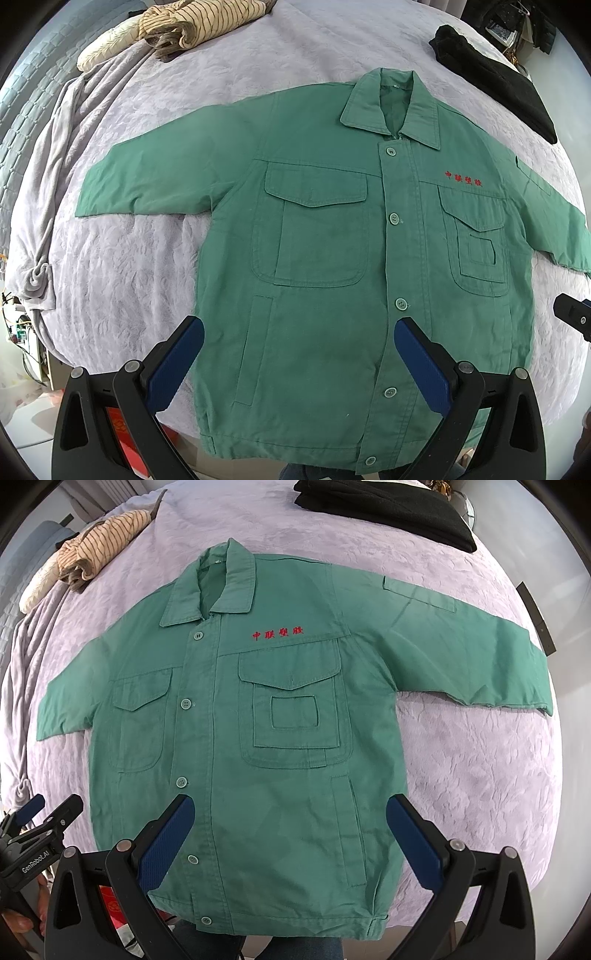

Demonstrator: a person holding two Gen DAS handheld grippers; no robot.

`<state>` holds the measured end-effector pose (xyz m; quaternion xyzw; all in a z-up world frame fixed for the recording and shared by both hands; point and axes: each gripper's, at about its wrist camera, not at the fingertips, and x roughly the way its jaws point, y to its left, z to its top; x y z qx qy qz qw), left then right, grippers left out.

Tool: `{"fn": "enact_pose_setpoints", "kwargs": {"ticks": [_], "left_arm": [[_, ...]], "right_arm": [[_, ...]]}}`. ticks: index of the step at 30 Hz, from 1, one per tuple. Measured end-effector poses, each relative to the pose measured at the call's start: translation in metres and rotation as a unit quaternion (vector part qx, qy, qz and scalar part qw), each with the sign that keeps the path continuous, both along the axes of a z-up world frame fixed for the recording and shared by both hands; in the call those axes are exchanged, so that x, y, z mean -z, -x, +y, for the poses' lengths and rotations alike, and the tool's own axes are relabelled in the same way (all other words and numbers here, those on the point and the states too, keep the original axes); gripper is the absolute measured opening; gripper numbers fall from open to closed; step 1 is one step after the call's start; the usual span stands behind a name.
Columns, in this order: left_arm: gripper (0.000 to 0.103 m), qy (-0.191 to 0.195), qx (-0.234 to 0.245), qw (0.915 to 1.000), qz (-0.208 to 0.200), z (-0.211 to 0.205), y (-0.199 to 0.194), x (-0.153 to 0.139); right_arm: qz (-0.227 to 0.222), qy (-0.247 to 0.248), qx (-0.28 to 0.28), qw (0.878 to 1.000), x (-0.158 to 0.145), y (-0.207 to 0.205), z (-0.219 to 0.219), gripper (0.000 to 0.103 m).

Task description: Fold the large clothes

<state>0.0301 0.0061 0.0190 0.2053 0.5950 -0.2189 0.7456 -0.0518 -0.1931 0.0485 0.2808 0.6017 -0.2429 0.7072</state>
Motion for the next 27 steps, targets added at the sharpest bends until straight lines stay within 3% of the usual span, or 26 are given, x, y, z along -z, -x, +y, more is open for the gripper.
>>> {"fn": "enact_pose_setpoints", "kwargs": {"ticks": [27], "left_arm": [[0.103, -0.001, -0.002, 1.0, 0.002, -0.0041, 0.0006, 0.001]], "right_arm": [[0.008, 0.003, 0.001, 1.0, -0.0014, 0.0043, 0.0043, 0.103]]}}
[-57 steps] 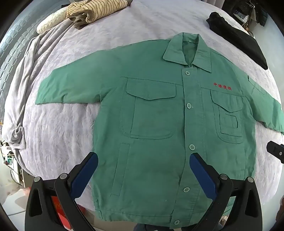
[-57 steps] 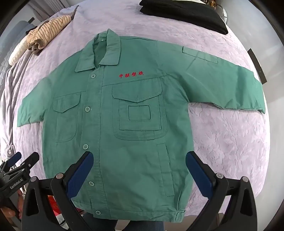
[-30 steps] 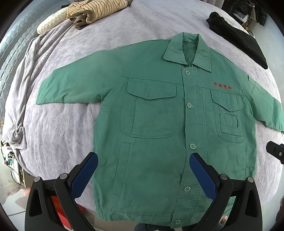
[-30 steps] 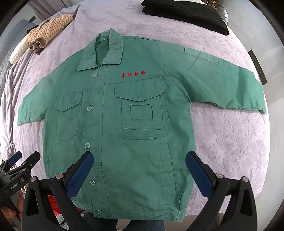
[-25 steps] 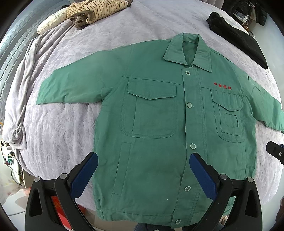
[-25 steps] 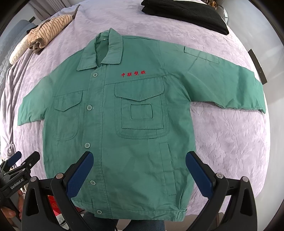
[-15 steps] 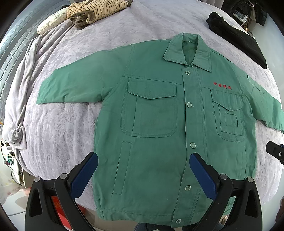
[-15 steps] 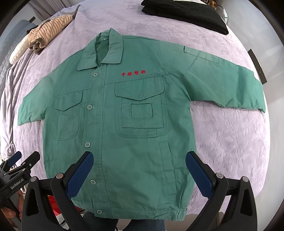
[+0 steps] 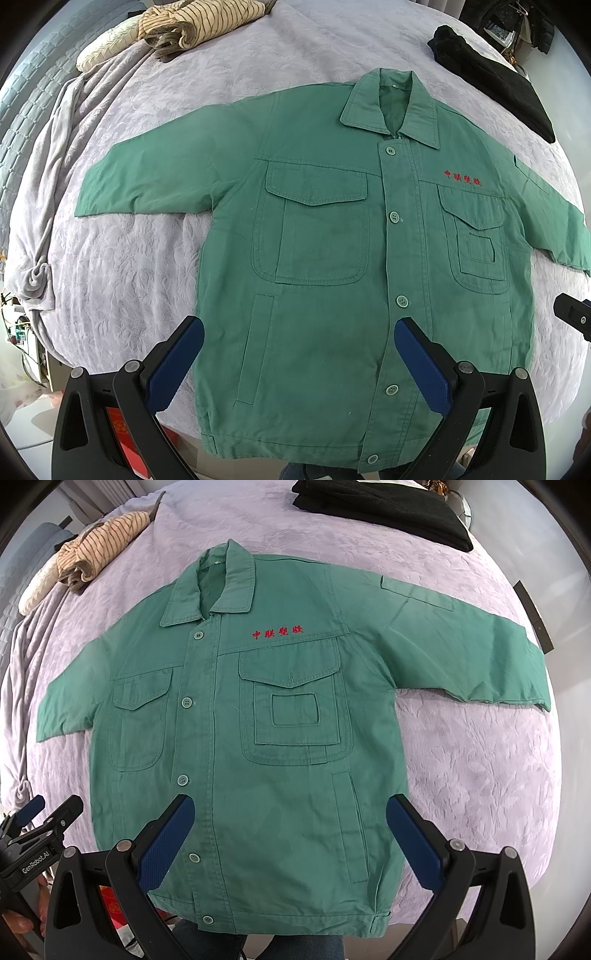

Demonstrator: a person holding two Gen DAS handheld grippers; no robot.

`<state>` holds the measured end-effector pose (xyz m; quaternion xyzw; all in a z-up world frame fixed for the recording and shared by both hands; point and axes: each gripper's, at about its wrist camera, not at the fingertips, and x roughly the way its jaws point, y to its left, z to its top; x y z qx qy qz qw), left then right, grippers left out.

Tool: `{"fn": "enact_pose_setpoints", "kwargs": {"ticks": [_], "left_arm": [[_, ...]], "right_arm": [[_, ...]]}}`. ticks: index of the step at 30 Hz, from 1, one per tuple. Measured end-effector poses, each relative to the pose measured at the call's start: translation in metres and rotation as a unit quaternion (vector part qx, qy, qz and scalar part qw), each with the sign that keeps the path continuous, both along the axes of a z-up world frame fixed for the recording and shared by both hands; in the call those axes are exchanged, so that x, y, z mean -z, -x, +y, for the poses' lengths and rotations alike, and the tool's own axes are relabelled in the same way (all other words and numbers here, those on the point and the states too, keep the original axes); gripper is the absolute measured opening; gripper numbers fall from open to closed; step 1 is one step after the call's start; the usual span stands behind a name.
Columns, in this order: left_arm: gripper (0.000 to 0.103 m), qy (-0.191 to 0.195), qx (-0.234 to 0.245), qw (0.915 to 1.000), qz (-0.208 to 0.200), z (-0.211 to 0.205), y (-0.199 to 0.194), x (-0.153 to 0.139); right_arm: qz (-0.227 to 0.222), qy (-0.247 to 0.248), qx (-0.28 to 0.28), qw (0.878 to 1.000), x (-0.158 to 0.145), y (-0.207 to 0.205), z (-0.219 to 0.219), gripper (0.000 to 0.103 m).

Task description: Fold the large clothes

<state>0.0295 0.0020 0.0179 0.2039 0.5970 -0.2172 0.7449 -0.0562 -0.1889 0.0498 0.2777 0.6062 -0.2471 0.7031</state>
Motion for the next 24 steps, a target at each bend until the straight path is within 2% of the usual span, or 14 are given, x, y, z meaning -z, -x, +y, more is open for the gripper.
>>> {"fn": "enact_pose_setpoints", "kwargs": {"ticks": [7, 9, 21, 24], "left_arm": [[0.103, 0.001, -0.001, 1.0, 0.008, 0.0, 0.001, 0.003], [0.103, 0.003, -0.002, 0.9999, 0.013, 0.001, 0.0, 0.005], [0.103, 0.011, -0.008, 0.9992, 0.039, 0.015, -0.017, 0.027], [0.103, 0.019, -0.009, 0.9988, 0.043, 0.018, -0.024, 0.035]], "right_arm": [[0.0, -0.001, 0.001, 1.0, 0.001, 0.002, 0.001, 0.103], [-0.012, -0.01, 0.002, 1.0, 0.003, 0.0, 0.002, 0.103], [0.031, -0.044, 0.011, 0.998, 0.025, -0.008, 0.005, 0.103], [0.04, -0.04, 0.013, 0.998, 0.032, -0.01, 0.007, 0.103]]}}
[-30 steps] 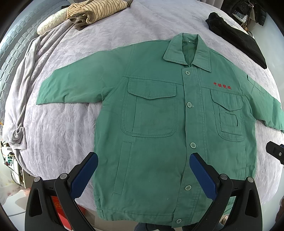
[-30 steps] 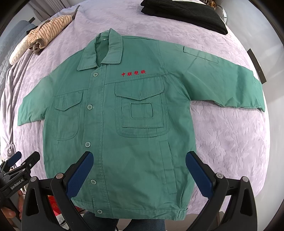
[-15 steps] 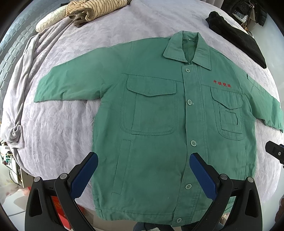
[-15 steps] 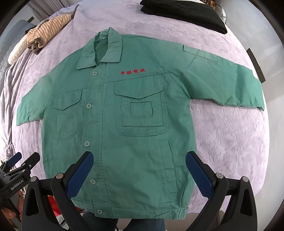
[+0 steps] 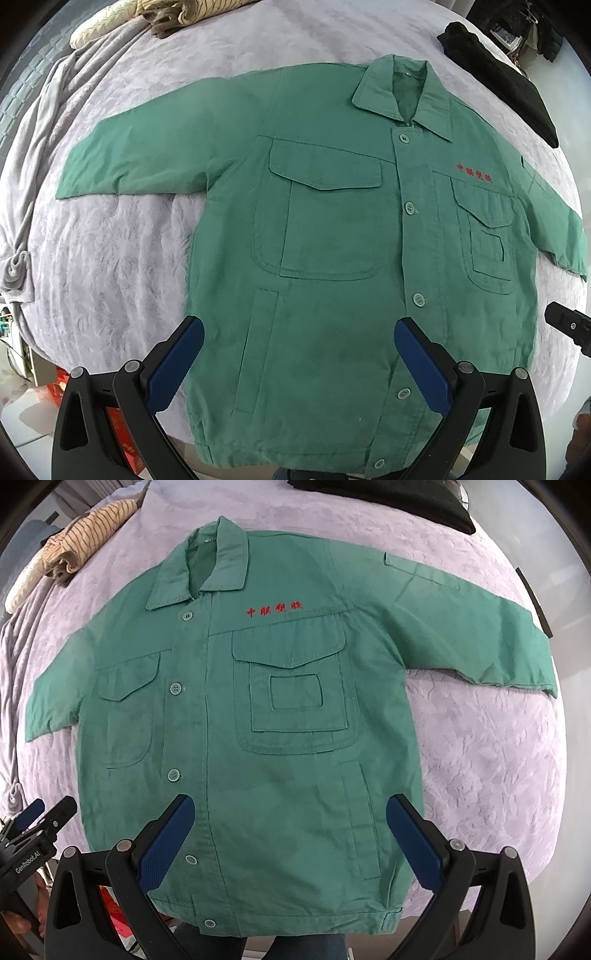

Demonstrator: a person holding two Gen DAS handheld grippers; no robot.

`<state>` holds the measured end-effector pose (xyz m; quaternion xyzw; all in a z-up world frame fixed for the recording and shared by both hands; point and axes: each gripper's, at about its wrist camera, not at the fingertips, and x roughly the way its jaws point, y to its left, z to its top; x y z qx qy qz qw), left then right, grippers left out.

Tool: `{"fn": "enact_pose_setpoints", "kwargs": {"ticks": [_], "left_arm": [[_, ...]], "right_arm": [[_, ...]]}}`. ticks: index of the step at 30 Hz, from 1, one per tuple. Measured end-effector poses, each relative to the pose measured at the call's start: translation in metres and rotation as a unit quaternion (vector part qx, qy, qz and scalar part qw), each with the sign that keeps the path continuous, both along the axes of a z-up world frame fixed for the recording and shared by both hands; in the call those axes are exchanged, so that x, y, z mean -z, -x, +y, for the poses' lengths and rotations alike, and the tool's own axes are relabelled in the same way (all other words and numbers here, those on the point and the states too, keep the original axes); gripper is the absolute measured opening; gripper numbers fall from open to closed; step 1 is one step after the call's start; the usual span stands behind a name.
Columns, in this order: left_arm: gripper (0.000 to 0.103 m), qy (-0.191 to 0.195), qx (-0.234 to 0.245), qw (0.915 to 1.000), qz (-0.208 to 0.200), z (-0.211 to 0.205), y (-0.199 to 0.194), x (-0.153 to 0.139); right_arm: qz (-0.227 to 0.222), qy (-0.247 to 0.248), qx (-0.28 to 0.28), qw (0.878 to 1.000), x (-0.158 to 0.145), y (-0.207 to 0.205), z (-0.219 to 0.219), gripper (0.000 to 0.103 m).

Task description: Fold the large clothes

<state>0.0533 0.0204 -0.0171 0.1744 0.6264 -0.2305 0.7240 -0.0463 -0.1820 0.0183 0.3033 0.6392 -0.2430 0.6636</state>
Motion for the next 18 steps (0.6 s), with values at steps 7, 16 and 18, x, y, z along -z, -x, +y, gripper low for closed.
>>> {"fn": "enact_pose_setpoints", "kwargs": {"ticks": [7, 16, 18], "left_arm": [[0.103, 0.063, -0.027, 0.9974, 0.019, 0.022, -0.036, 0.036], [0.103, 0.055, -0.165, 0.9794, -0.102, 0.116, -0.182, 0.079], [0.103, 0.053, -0.206, 0.9704, -0.114, 0.141, -0.216, 0.091]], "right_arm": [[-0.059, -0.007, -0.025, 0.998, 0.019, -0.02, 0.016, 0.103], [-0.086, -0.051, -0.085, 0.991, 0.053, -0.079, 0.068, 0.103], [-0.073, -0.049, -0.102, 0.991, 0.068, -0.09, 0.076, 0.103]]}}
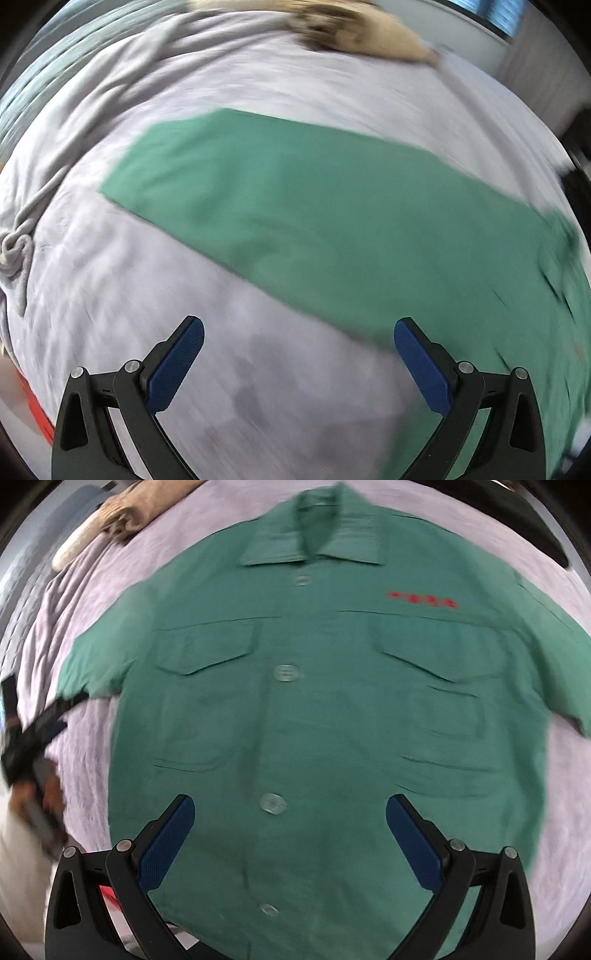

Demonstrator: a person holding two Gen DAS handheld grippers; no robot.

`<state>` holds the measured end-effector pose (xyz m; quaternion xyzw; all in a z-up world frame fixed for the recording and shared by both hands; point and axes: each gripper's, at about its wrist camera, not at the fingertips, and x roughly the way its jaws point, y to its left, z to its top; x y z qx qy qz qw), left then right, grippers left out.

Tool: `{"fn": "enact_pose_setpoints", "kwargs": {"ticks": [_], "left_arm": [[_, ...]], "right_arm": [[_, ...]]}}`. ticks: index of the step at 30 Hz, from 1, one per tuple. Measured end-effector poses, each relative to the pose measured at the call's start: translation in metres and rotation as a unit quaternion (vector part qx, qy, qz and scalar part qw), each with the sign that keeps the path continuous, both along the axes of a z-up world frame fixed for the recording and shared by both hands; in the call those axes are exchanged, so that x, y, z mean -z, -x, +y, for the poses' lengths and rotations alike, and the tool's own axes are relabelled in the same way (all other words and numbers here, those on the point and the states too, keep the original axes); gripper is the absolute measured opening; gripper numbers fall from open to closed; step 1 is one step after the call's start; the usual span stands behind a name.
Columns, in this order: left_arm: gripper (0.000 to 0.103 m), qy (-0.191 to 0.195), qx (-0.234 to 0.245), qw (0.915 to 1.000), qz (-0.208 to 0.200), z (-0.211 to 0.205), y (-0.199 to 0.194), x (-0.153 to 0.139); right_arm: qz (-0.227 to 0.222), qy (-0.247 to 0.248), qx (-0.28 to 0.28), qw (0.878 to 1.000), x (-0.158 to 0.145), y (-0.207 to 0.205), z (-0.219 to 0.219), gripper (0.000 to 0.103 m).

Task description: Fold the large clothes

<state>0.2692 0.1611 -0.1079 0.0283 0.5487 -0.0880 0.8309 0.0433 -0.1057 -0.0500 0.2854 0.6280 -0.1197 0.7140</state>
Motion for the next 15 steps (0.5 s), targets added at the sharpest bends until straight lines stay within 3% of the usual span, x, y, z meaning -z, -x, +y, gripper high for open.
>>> {"fn": "enact_pose_setpoints", "kwargs": {"ticks": [5, 8, 9, 10, 11, 12, 13, 15], "left_arm": [[0.103, -0.033, -0.071, 0.9969, -0.004, 0.04, -0.069, 0.038], [0.103, -0.013, -0.091, 0.9957, 0.0, 0.052, -0.09, 0.053], [0.093, -0.006, -0.099, 0.9951, -0.003, 0.05, -0.092, 0.053], [0.069, 0.0, -0.105, 0.9944, -0.014, 0.05, -0.094, 0.05], [0.056, 0.0, -0.105, 0.9943, -0.019, 0.048, -0.097, 0.049], [0.028, -0.007, -0.104, 0.9942, -0.025, 0.044, -0.1, 0.045], [0.009, -0.014, -0.101, 0.9944, -0.031, 0.041, -0.104, 0.041], [0.009, -0.011, -0.082, 0.9954, -0.049, 0.033, -0.112, 0.026]], "right_arm": [[-0.001, -0.018, -0.017, 1.0, 0.024, -0.021, 0.016, 0.103], [-0.006, -0.023, -0.022, 0.999, 0.029, -0.029, 0.024, 0.103], [-0.007, -0.024, -0.023, 0.999, 0.03, -0.031, 0.025, 0.103], [-0.009, -0.026, -0.024, 0.999, 0.03, -0.031, 0.027, 0.103], [-0.012, -0.026, -0.025, 0.999, 0.03, -0.033, 0.028, 0.103], [-0.013, -0.026, -0.024, 0.999, 0.029, -0.033, 0.029, 0.103], [-0.014, -0.026, -0.024, 0.999, 0.03, -0.032, 0.029, 0.103], [-0.022, -0.023, -0.021, 0.999, 0.027, -0.029, 0.027, 0.103]]}}
